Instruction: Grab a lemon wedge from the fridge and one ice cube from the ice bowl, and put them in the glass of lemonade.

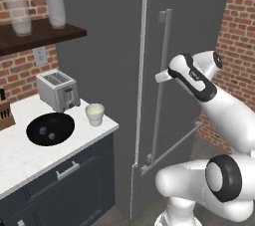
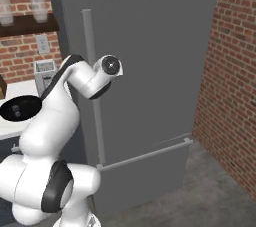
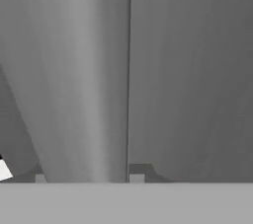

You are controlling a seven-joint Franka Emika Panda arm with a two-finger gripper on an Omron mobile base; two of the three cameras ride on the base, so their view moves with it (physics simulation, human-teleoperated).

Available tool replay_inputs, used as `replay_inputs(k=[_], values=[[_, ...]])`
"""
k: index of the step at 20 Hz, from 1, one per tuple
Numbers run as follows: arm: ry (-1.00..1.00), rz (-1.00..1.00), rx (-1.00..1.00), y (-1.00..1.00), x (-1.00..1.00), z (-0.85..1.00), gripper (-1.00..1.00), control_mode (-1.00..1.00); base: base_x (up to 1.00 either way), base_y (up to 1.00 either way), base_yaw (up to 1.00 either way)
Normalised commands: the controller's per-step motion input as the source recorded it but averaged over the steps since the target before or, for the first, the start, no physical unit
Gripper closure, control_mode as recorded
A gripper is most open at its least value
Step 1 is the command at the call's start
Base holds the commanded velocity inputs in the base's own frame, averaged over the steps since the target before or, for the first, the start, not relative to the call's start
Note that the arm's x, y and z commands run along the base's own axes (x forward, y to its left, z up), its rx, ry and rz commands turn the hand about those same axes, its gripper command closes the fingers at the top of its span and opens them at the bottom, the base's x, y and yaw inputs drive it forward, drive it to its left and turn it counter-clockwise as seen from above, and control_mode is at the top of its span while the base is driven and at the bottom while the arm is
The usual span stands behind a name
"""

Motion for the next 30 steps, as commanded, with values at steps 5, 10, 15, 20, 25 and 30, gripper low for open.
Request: replay_inputs(k=[5,10,15,20,25,30], values=[[-0.15,0.00,0.00,-1.00,-0.55,0.02,1.00,-1.00,0.00,0.00,0.00],[-0.06,0.00,0.00,-0.99,-0.40,0.08,1.00,-1.00,0.00,0.00,0.00],[0.00,0.00,0.00,-1.00,-0.18,0.27,1.00,-1.00,0.00,0.00,0.00],[0.00,-0.04,0.00,-1.00,-0.32,0.22,1.00,-1.00,0.00,0.00,0.00],[-0.12,-0.09,0.08,-1.00,-0.66,0.01,1.00,-1.00,0.00,0.00,0.00],[-0.20,-0.26,0.04,-0.66,-0.69,-0.17,-1.00,-1.00,0.00,0.00,0.00]])
